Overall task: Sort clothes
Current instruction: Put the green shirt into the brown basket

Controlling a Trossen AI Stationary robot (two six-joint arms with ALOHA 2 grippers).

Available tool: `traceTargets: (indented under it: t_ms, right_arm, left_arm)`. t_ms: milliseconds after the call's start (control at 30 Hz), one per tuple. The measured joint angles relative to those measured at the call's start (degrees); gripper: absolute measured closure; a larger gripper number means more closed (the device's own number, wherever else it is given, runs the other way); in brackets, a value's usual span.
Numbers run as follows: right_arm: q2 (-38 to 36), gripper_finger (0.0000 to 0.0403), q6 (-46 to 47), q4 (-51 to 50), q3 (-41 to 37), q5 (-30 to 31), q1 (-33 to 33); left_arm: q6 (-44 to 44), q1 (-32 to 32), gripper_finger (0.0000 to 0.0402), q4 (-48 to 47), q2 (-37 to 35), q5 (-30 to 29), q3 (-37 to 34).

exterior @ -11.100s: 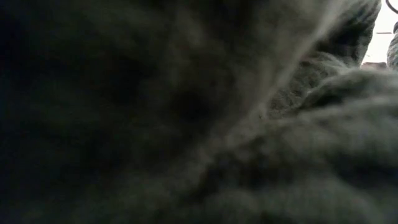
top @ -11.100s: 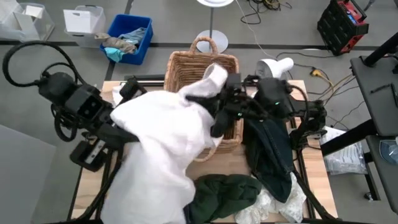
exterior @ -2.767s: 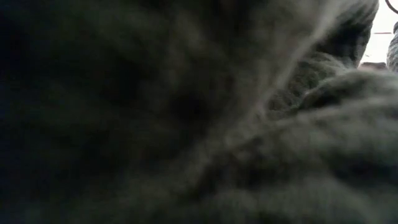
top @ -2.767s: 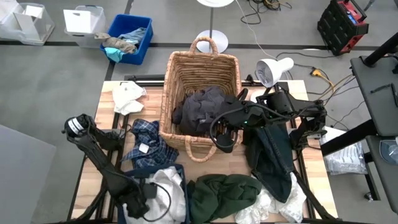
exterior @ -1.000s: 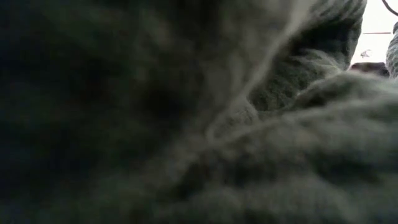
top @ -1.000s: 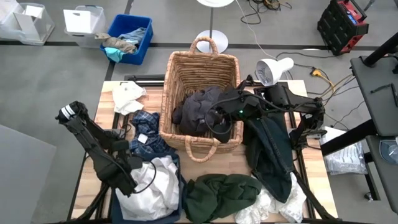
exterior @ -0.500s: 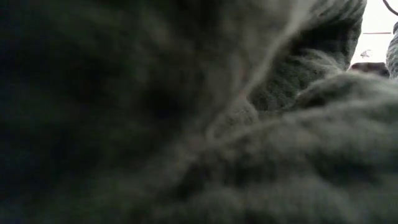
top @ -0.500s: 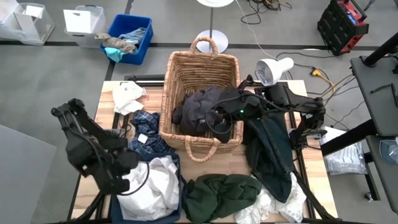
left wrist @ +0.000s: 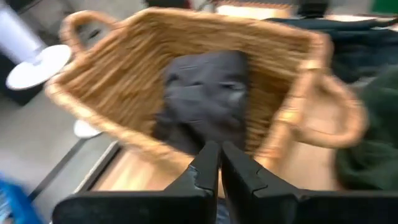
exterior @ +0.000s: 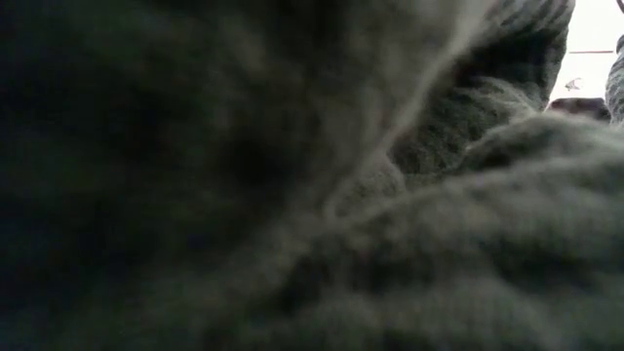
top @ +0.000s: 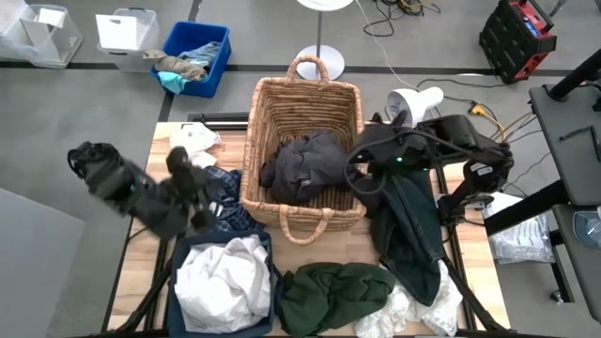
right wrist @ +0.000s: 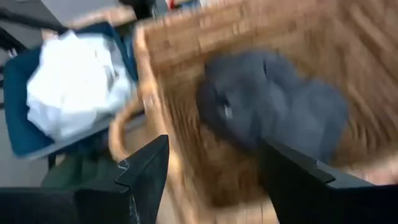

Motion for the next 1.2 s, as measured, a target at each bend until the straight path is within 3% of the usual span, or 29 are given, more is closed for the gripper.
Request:
traceTargets:
  t_ms: [133, 267, 467, 767, 933, 1200]
  right_arm:
    - [-0.77, 0.0179, 0.78, -4.50, -0.35, -6.80, 2.53]
    - [-0.93, 0.0176, -0.63, -4.27, -1.14, -11.13, 8.34]
    - [-0.72, 0.0168, 2.02, -4.36, -5.93, -10.87, 19.06]
    - [-0.80, 0.0168, 12.78, -3.49, -22.94, -11.45, 27.93]
    - [-1.68, 0.0172, 13.65, 9.85, -35.16, -17.91, 28.39]
    - [-3.02, 0.0166, 12.64, 30.31, -53.67, -18.92, 27.95]
  left_arm:
    - [6.44, 7.86, 0.0401, 0.44, -2.20, 2.46, -1.33]
    - [14.33, 10.39, 0.0401, 4.26, -3.40, 2.93, -1.93]
    - [19.65, 10.54, 0.0401, 9.34, -4.20, 2.85, -1.98]
    - [22.49, 10.54, 0.0401, 11.66, -2.97, 2.15, -2.12]
    - [23.82, 10.52, 0.0401, 16.56, -1.68, -2.55, -2.08]
    - [27.43, 10.53, 0.0401, 20.41, -0.59, -3.59, -2.03]
